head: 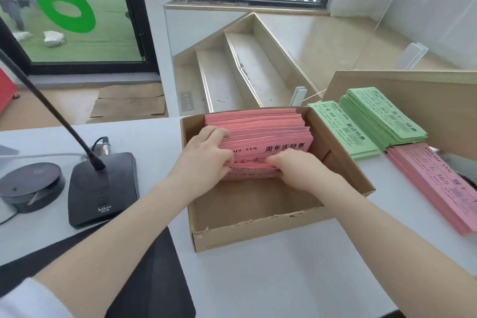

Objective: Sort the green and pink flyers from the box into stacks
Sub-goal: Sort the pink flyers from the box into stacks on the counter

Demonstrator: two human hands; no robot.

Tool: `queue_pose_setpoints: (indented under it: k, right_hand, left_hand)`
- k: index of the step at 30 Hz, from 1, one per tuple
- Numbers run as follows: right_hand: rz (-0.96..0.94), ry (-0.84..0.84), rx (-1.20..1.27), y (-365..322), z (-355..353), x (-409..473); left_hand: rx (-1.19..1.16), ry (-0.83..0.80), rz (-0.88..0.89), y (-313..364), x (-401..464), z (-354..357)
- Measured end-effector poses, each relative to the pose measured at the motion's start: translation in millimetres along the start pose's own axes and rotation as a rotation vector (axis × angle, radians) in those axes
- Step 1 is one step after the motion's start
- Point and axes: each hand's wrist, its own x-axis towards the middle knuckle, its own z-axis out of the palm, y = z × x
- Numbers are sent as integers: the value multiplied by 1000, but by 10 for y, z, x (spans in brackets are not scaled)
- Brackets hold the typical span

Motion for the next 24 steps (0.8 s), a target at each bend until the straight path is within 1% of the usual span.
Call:
queue_pose_setpoints:
  k: [2,3,4,5,6,9,12,16,18,22,24]
  right_hand:
    - [17,84,32,35,-72,-70]
    - [15,149,57,56,-121,-127]
    - [7,216,88,72,-176,-200]
    - [-2,273,118,93,-224,-284]
    - [-15,321,144,108,-281,-383]
    - [-77,411,236,193,-406,-673]
    - [-123,492,376,287,-508,-986]
    - [-83,496,471,553,-555,-1427]
    - [-72,471,608,714,-487,-1646]
    - [-78,345,959,868,-31,-1868]
    - [-36,316,1111,866,296,-1847]
  left_hand:
    - [-139,71,-5,46,-26,-52]
    - [-266,126,-66,85,-44,-100]
    - [-402,166,-163,116,-67,-135]
    - [-528,183,-248,173,-93,-180]
    - [-624,188,-289,246,-125,-223]
    - [-756,239,-314,551,-221,-321]
    - [-780,371,-325,941,-315,-375]
    - [-850,500,-361,1413,-513,-365]
    - [-885,517,-385,1550,-665,-277]
    - [-969,458,-477,1798,-996,32]
    - [-1001,402,-551,1899,-1116,217]
